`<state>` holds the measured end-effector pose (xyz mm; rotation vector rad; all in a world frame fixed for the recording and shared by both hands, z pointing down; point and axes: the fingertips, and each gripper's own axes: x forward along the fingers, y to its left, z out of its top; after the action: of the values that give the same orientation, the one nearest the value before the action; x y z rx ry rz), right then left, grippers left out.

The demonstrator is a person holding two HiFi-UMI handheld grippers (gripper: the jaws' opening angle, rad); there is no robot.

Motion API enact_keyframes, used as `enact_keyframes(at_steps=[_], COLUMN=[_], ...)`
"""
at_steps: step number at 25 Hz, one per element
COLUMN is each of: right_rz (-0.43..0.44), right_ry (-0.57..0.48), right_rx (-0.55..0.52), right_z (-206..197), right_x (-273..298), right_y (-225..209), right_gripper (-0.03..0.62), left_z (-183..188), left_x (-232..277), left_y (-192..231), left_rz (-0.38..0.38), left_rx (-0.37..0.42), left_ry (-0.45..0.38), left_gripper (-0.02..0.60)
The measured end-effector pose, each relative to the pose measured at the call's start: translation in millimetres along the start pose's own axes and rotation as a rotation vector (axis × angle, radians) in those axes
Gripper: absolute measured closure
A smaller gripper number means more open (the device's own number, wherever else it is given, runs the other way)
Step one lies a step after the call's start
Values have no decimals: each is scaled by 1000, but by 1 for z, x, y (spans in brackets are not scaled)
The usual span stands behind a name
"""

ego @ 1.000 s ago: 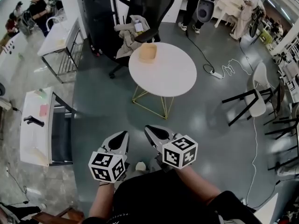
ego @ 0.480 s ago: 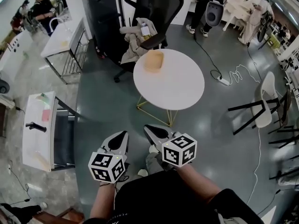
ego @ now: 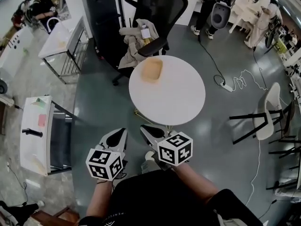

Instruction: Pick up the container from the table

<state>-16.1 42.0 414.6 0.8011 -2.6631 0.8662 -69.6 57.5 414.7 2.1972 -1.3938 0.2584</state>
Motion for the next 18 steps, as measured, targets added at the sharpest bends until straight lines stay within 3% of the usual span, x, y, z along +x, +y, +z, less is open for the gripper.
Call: enact_keyframes(at_steps=[18], right_rz=[8], right_ry=[50], right_rx=[-15], right_z=[29], right_x=[14], right_y=[-91], right_gripper=[592], left_z=[23], left_x=[86], left_y=[3], left_rz=[30], left_rx=[10], left_ry=[38], left_gripper=[581])
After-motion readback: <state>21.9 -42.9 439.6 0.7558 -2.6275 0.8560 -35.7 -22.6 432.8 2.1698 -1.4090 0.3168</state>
